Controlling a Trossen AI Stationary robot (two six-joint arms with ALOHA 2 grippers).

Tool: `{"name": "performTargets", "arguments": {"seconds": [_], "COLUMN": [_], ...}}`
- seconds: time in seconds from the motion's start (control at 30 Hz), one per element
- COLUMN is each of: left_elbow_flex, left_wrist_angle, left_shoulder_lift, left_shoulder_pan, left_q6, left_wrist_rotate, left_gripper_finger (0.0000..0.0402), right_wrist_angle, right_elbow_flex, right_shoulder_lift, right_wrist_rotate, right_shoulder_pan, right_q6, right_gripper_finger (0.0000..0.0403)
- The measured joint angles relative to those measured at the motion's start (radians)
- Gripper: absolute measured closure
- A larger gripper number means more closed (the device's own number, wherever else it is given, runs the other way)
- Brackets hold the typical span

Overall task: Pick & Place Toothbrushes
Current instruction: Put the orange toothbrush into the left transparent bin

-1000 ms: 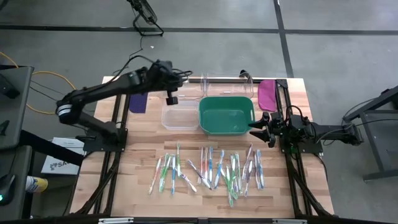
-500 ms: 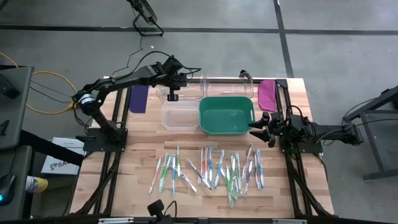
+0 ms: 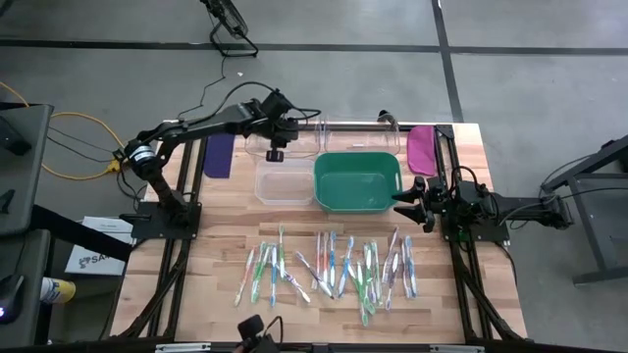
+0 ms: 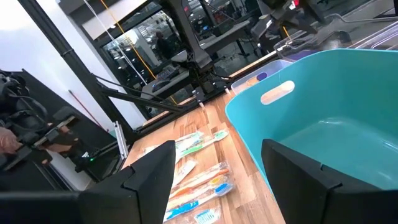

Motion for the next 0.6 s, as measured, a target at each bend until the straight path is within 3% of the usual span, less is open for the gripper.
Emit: {"name": "performTargets", "arguments": {"seconds": [0.2,0.43,0.6], "left_elbow_flex": [0.060,0.218,0.233], "left_wrist_angle": [-0.071,-0.422,-0.610], "left_shoulder_lift": [0.000,-0.002,-0.047], "left_shoulder_pan": [0.000,-0.003,-0.051], "left_q6": [-0.009,-0.144,-0.307], "left_wrist_rotate": [0.000,0.046,0.052], "left_gripper_finger": [0.0263,0.0257,0.0257], "right_wrist_angle": [0.000,0.000,0.000], "right_elbow_flex": [0.000,0.000,0.000], "right_shoulder_lift": [0.000,0.000,0.000], "right_wrist_rotate": [0.000,0.000,0.000], "right_shoulder_pan": [0.000,0.000,0.000], "right_q6": [0.000,0.000,0.000], "right_gripper_finger": [0.0170,0.0170,0.0170]}}
